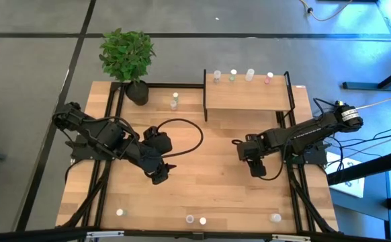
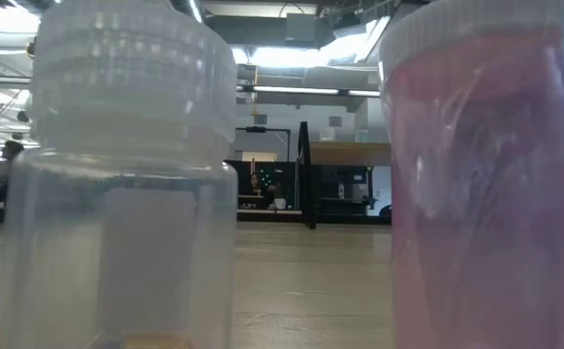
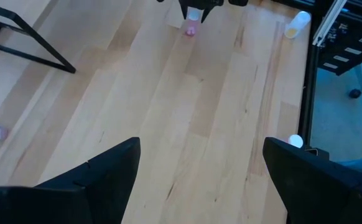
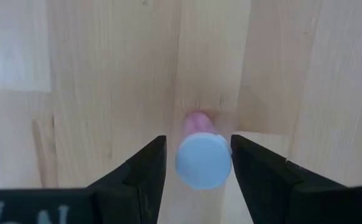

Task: Pick and place medicine bottles onto shelf by color
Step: Put the top pink pill bottle aligned with the other pink bottle on the shelf

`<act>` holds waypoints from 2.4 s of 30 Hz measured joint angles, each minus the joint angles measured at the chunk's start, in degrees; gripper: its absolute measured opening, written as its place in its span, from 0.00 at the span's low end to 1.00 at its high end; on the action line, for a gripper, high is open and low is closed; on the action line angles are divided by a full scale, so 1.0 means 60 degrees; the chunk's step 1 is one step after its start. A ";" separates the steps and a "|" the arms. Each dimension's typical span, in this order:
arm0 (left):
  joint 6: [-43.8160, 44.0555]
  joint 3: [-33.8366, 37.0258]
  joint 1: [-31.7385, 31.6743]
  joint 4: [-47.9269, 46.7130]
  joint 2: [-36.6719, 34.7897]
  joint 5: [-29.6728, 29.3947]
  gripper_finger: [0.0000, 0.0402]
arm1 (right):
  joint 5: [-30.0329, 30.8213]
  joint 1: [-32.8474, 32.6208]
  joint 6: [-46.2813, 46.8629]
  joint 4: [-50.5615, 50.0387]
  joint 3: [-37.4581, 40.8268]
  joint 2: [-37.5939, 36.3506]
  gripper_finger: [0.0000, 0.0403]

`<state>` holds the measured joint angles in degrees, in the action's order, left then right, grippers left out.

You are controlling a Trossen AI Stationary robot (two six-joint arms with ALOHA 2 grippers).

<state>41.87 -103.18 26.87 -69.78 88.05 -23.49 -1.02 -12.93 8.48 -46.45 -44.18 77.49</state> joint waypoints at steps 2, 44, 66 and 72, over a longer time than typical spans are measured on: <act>0.0000 0.0000 -0.0001 0.0000 0.0000 0.0000 0.83 | 0.0008 0.0000 0.0003 0.0093 0.0085 0.0000 0.45; 0.0000 0.0000 0.0007 -0.0004 0.0000 0.0106 0.83 | -0.0017 0.0015 0.1332 -0.0971 -0.1864 0.0004 0.29; -0.0255 0.0000 -0.0316 0.0000 0.0000 -0.1725 0.83 | 0.1420 0.2411 0.2334 -0.5251 -0.6380 -0.1224 0.29; -0.0465 0.0001 -0.0714 0.0112 0.0000 -0.2047 0.83 | 0.2025 0.3702 0.2972 -0.6048 -0.7679 -0.1232 0.29</act>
<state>39.08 -103.17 22.59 -69.11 88.05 -35.77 11.13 9.28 26.31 -82.73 -90.25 70.10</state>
